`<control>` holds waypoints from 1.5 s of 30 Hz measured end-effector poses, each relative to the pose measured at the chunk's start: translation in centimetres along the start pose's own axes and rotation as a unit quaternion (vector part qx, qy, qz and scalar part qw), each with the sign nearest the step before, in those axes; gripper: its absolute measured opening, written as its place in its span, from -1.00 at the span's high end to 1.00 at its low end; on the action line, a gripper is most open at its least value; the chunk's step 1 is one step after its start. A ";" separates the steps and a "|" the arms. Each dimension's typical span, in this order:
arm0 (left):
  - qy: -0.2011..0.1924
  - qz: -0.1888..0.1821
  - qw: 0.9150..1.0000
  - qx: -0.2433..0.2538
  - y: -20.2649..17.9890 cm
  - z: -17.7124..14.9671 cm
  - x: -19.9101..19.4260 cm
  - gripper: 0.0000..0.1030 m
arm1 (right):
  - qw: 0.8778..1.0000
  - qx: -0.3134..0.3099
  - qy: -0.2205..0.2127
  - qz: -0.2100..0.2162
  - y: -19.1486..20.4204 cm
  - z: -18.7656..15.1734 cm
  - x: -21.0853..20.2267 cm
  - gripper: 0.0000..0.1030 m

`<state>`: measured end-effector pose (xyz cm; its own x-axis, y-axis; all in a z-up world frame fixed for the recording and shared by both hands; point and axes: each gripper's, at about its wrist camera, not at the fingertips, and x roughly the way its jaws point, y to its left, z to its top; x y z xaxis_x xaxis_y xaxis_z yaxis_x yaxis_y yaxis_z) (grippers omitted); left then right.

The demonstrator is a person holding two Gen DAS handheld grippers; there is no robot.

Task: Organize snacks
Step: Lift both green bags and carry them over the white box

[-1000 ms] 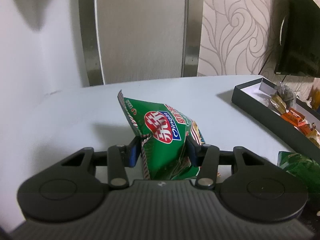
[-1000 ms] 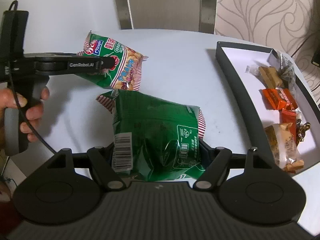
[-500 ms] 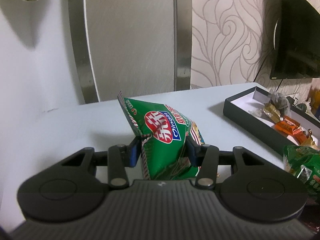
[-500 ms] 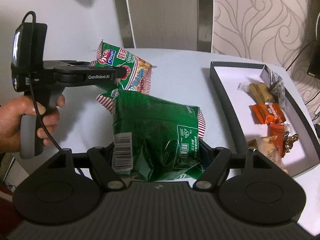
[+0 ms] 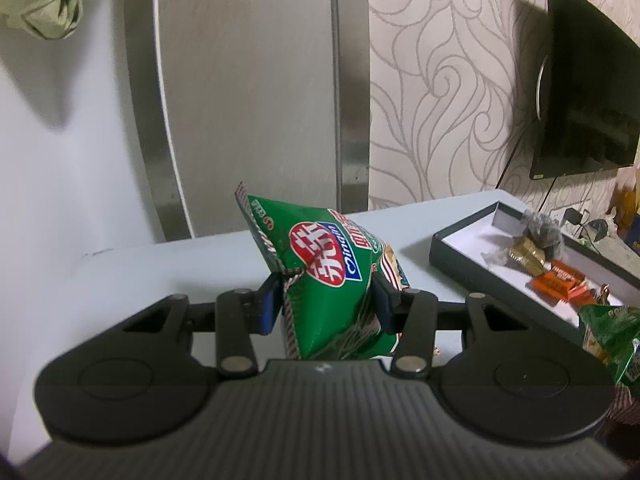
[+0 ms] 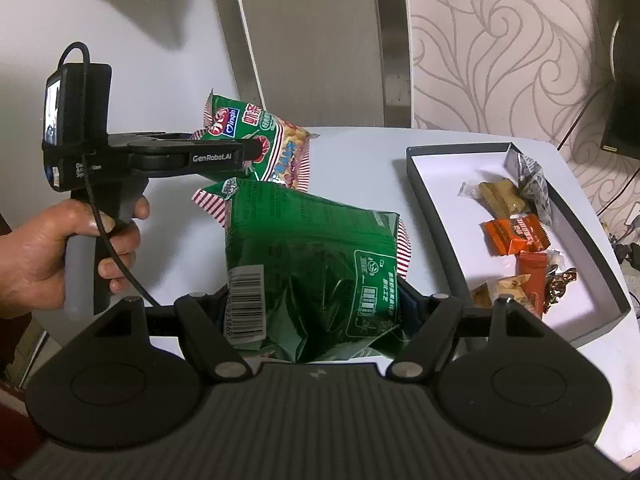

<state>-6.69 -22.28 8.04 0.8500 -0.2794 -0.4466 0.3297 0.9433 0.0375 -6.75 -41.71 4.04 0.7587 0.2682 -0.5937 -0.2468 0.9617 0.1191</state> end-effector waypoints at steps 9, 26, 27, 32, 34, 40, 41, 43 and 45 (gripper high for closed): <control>-0.013 -0.019 1.000 0.005 -2.0 1.4 -0.5 0.03 | 1.000 0.016 -0.016 0.001 -0.5 -0.1 -1.4 -0.52; -0.020 -0.084 0.995 0.045 -9.0 3.5 2.2 0.02 | 0.994 0.073 -0.057 -0.055 -6.4 0.1 -4.4 -0.52; -0.019 -0.091 0.995 0.047 -9.4 3.6 2.4 0.02 | 0.994 0.076 -0.059 -0.060 -6.9 0.2 -4.4 -0.52; -0.015 -0.116 0.991 0.063 -11.6 3.9 4.0 0.02 | 0.991 0.076 -0.058 -0.092 -9.0 0.2 -4.0 -0.52; -0.012 -0.128 0.989 0.072 -12.5 3.9 4.8 0.02 | 0.990 0.070 -0.054 -0.108 -9.7 0.2 -3.6 -0.52; 0.007 -0.171 0.981 0.087 -14.7 3.8 7.5 0.02 | 0.987 0.062 -0.034 -0.146 -12.3 0.0 -1.3 -0.52; 0.012 -0.176 0.980 0.091 -15.1 3.7 8.0 0.02 | 0.986 0.060 -0.030 -0.151 -12.7 0.1 -0.9 -0.52; 0.018 -0.174 0.980 0.098 -15.7 3.6 9.0 0.02 | 0.985 0.057 -0.025 -0.159 -13.5 0.1 0.0 -0.52; 0.027 -0.175 0.979 0.100 -15.9 3.4 10.1 0.02 | 0.985 0.053 -0.018 -0.166 -14.1 0.3 0.8 -0.52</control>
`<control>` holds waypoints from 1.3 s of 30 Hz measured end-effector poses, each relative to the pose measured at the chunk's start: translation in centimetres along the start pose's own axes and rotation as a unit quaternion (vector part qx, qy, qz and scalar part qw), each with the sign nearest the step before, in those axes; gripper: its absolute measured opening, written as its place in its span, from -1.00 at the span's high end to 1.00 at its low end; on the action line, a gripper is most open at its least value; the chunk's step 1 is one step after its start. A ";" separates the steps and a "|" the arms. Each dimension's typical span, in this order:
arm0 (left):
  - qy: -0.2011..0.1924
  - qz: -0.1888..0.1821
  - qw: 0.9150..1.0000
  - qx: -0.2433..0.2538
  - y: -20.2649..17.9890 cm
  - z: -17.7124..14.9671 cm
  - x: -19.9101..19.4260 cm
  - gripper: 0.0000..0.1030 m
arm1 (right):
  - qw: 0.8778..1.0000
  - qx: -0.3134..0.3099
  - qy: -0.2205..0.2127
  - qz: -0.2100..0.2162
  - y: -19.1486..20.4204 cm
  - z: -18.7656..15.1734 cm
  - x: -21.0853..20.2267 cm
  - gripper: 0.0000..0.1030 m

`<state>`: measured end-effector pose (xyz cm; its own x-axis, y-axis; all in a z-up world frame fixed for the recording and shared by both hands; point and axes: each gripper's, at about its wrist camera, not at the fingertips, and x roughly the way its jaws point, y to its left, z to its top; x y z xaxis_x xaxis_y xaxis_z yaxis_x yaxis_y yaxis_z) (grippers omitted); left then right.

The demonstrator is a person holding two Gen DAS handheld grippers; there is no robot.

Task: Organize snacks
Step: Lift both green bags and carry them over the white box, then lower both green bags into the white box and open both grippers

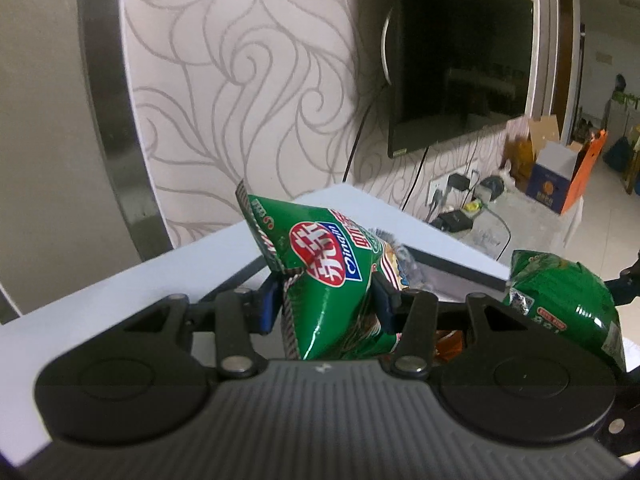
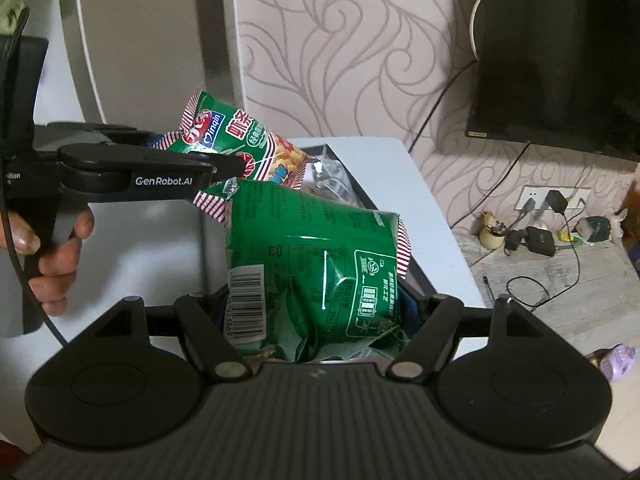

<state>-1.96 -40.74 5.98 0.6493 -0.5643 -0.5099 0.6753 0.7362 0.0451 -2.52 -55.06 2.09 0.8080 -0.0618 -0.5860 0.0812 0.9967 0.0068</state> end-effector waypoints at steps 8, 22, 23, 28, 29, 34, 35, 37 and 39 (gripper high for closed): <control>0.007 0.002 1.000 0.021 -0.2 0.0 2.1 0.00 | 0.999 -0.036 0.022 -0.019 0.4 -0.5 2.5 -0.52; 0.014 0.036 0.999 0.031 -0.1 0.1 4.0 -0.15 | 0.996 -0.076 0.039 -0.033 2.1 0.5 4.4 -0.52; 0.014 0.038 0.999 0.034 -0.1 0.2 4.0 -0.16 | 0.996 -0.078 0.040 -0.035 2.1 0.6 4.6 -0.52; 0.012 0.050 0.998 0.047 -0.6 0.1 3.7 -0.30 | 0.995 -0.078 0.039 -0.038 1.8 0.4 4.7 -0.52; 0.013 0.053 0.997 0.047 -0.6 0.1 3.6 -0.38 | 0.995 -0.078 0.039 -0.039 1.7 0.4 4.6 -0.52; 0.014 0.067 0.997 0.040 -0.5 0.0 3.8 -0.42 | 0.995 -0.080 0.042 -0.039 1.4 0.3 4.7 -0.52; 0.015 0.069 0.997 0.039 -0.4 0.1 3.8 -0.42 | 0.995 -0.081 0.043 -0.039 1.4 0.5 4.9 -0.52; 0.016 0.070 0.997 0.041 -0.4 0.2 3.7 -0.42 | 0.995 -0.085 0.044 -0.040 1.6 0.7 5.1 -0.52; 0.016 0.073 0.996 0.043 -0.5 0.2 3.7 -0.42 | 0.994 -0.093 0.044 -0.042 1.8 0.8 5.2 -0.52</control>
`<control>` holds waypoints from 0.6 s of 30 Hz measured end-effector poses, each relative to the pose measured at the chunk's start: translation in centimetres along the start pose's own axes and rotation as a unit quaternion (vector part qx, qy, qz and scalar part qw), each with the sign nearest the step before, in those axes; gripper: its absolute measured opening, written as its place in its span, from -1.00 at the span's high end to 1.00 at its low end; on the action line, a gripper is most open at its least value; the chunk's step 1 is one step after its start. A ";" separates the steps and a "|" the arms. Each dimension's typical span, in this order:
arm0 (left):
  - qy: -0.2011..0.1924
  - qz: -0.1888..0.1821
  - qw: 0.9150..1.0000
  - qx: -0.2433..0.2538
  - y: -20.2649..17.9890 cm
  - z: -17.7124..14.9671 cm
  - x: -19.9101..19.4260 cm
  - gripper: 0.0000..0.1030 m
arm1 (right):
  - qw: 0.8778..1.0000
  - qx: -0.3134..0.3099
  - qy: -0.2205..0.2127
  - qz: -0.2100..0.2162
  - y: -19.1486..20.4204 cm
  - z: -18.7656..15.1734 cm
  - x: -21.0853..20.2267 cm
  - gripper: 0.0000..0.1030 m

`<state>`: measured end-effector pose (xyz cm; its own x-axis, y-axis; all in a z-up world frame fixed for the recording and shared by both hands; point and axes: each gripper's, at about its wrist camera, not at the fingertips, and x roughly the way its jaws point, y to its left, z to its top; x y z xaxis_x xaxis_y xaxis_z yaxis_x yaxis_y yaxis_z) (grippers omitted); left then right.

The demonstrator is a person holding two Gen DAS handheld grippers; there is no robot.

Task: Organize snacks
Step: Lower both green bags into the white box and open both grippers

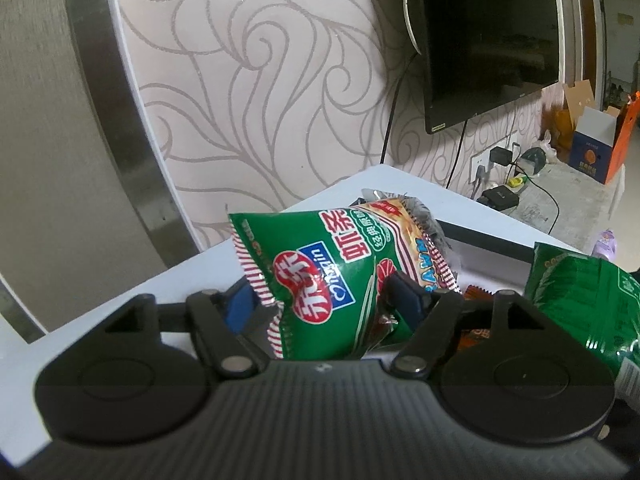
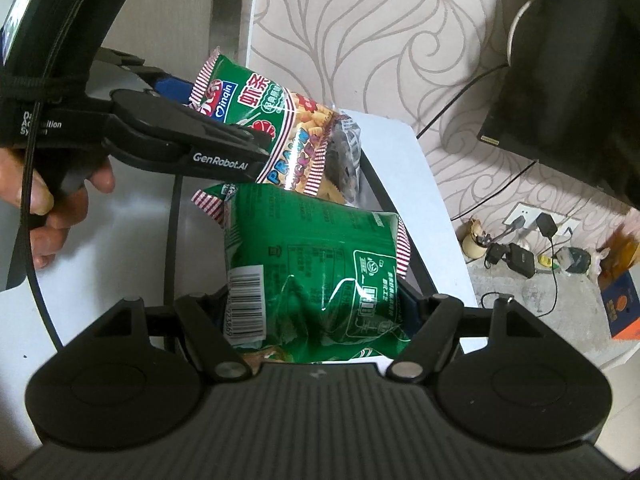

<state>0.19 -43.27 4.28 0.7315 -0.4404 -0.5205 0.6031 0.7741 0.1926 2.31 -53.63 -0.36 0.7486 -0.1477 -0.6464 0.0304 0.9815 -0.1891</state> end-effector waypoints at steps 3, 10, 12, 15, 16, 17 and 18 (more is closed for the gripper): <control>-0.006 0.004 1.000 0.002 -0.1 0.0 -0.5 -0.43 | 1.000 -0.008 0.001 -0.002 0.0 0.1 0.3 -0.52; -0.036 0.000 0.999 0.020 -0.5 0.4 -2.0 -0.60 | 1.000 -0.011 0.003 -0.011 -0.3 0.1 0.5 -0.53; -0.034 0.002 0.999 0.021 -0.7 0.5 -2.0 -0.61 | 1.000 -0.015 -0.003 -0.008 0.0 0.3 0.3 -0.56; -0.032 -0.001 0.999 0.019 -0.8 0.7 -2.2 -0.61 | 1.000 -0.022 -0.008 -0.005 0.1 0.6 0.1 -0.67; -0.034 -0.002 0.999 0.018 -0.8 0.7 -2.4 -0.61 | 1.000 -0.023 -0.009 -0.003 0.1 0.5 0.0 -0.70; -0.037 -0.001 0.999 0.018 -0.7 0.8 -2.5 -0.61 | 1.000 -0.023 -0.009 -0.001 0.0 0.4 -0.2 -0.72; -0.040 0.002 0.999 0.017 -0.7 0.9 -2.7 -0.61 | 1.000 -0.022 -0.013 0.001 -0.1 0.3 -0.4 -0.74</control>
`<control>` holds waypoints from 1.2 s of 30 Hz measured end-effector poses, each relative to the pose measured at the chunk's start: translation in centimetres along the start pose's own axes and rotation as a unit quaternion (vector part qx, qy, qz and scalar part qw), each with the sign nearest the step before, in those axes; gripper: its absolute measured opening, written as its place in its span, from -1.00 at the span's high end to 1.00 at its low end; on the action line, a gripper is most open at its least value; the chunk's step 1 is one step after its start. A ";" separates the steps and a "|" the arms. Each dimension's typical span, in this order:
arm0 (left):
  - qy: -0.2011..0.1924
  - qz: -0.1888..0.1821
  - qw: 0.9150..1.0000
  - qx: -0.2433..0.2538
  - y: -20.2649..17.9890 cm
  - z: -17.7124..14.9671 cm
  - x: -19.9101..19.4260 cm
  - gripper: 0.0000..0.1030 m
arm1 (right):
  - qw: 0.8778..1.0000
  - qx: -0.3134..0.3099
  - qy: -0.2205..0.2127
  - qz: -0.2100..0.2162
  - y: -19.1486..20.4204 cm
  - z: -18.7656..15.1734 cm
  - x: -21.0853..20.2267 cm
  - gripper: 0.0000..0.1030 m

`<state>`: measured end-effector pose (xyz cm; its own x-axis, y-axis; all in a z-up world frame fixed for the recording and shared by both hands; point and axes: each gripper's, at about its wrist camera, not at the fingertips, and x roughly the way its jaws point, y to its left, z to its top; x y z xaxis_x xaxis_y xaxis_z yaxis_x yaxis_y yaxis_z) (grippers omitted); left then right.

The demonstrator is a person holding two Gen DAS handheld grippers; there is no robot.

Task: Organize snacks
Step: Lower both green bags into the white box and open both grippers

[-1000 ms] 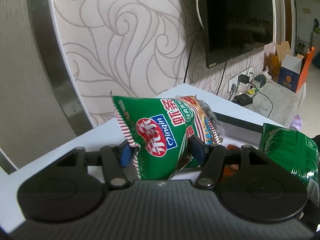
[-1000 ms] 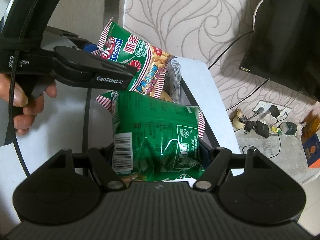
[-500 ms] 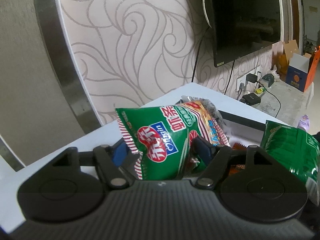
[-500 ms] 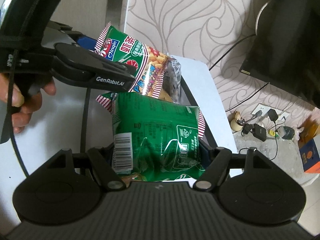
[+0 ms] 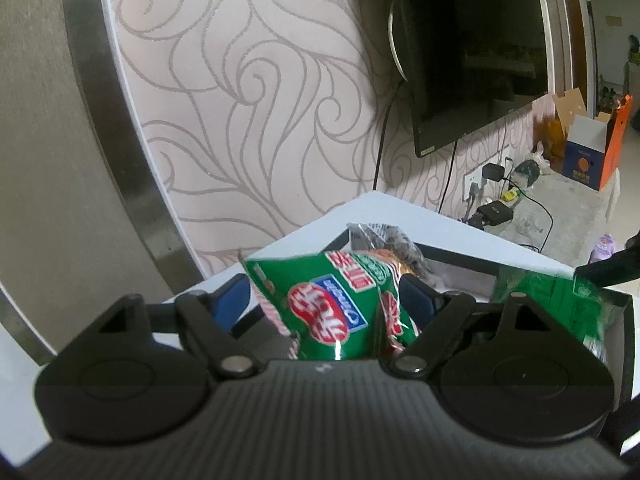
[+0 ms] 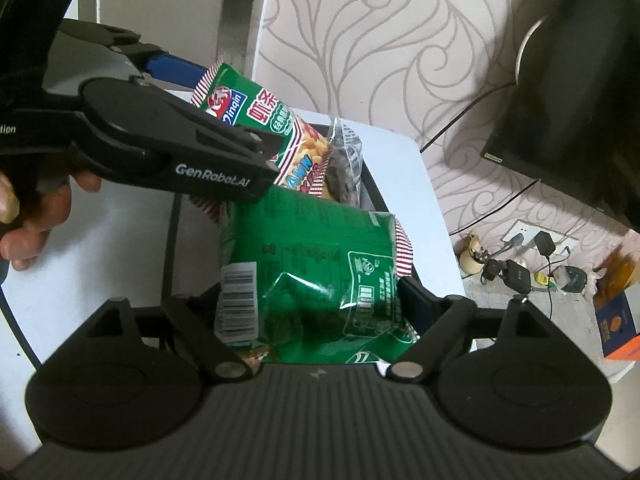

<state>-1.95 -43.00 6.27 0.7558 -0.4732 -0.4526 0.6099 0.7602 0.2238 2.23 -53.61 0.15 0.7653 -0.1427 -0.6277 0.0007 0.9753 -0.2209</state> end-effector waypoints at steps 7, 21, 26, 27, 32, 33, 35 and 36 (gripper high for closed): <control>-0.025 0.000 1.000 0.001 0.1 0.3 -1.3 -0.61 | 0.999 0.016 -0.035 0.013 -1.0 0.1 -2.8 -0.87; 0.023 -0.020 0.999 0.024 -0.8 -0.5 2.3 -0.43 | 0.998 0.041 0.010 0.039 -1.7 -1.2 -3.0 0.06; 0.035 -0.016 0.999 0.017 -0.7 -0.2 2.8 -0.28 | 0.998 0.028 0.021 0.047 -0.6 -0.5 -1.3 0.07; 0.029 -0.017 0.999 0.011 -0.6 -0.1 2.3 -0.29 | 0.998 0.028 0.021 0.047 -0.6 -0.4 -1.2 0.07; -0.001 -0.006 1.000 -0.004 -0.4 0.1 -0.4 -0.51 | 0.998 0.036 -0.005 0.055 -1.0 -0.7 -3.6 -0.60; -0.004 -0.003 1.000 -0.008 -0.4 0.2 -0.9 -0.51 | 0.998 0.033 -0.015 0.054 -1.0 -0.8 -4.5 -0.65; -0.003 0.009 1.000 -0.018 -0.5 0.5 -1.6 -0.51 | 0.998 0.022 -0.029 0.053 -1.0 -1.0 -6.0 -0.72; -0.001 0.017 1.000 -0.023 -0.5 0.6 -1.9 -0.51 | 0.998 0.019 -0.032 0.056 -0.9 -1.2 -6.7 -0.74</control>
<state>-3.55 -42.77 7.54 0.7764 -0.4477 -0.4436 0.5724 0.7954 0.1991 -3.69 -53.76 3.63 0.8012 -0.0224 -0.5979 -0.0636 0.9905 -0.1222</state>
